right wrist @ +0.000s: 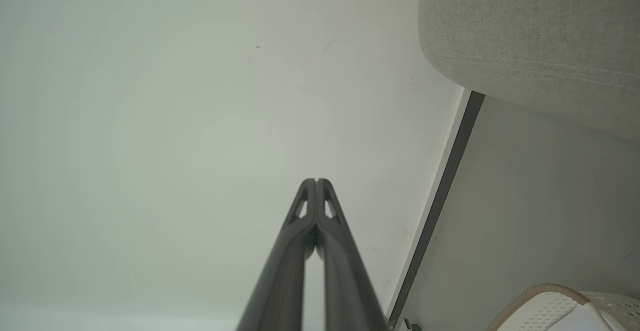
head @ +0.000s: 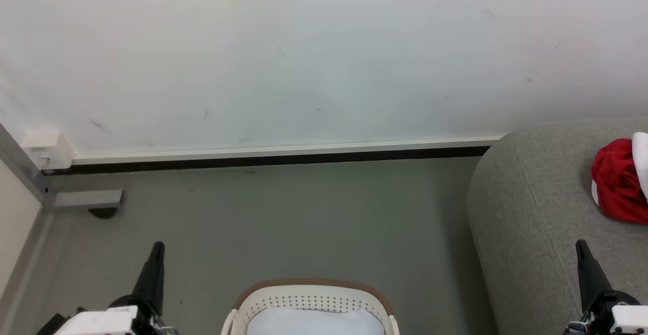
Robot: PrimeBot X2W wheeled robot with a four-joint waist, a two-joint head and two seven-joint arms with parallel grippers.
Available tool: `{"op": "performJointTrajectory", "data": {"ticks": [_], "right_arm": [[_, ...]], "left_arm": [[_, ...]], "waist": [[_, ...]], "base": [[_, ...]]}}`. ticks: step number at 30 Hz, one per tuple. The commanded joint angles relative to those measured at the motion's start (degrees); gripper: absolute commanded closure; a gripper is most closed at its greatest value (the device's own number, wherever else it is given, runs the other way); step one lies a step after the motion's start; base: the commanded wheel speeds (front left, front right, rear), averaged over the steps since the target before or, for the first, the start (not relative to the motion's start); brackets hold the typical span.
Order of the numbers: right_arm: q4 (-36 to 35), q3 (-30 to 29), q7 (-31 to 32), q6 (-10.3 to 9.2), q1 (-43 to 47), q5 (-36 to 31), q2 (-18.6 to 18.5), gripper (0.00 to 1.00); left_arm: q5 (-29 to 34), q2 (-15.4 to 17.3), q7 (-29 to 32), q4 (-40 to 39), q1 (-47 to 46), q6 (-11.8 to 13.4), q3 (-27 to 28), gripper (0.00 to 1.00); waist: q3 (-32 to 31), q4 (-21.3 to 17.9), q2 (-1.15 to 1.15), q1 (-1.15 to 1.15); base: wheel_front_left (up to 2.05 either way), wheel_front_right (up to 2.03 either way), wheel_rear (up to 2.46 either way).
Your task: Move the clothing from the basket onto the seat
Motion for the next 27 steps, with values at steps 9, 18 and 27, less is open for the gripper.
{"op": "performJointTrajectory", "data": {"ticks": [9, 18, 27], "right_arm": [[0.1, -0.3, 0.2, -0.12, -0.7, -0.5, 0.0, 1.00], [0.1, -0.3, 0.2, -0.12, -0.7, -0.5, 0.1, 1.00], [0.1, -0.3, 0.2, -0.12, -0.7, -0.5, 0.1, 1.00]], "left_arm": [[-0.8, 0.1, 0.2, 0.0, -0.5, -0.1, 0.1, 1.00], [-0.8, 0.1, 0.2, 0.0, -0.5, -0.1, 0.1, 1.00], [-0.8, 0.1, 0.2, 0.0, -0.5, -0.1, 0.1, 1.00]], "waist": [[0.0, 0.0, 0.00, 0.00], [0.0, 0.0, 0.00, 0.00], [0.0, 0.0, 0.00, 0.00]], "base": [[0.00, 0.00, 0.00], [0.00, 0.00, 0.00], [0.00, 0.00, 0.00]]}}
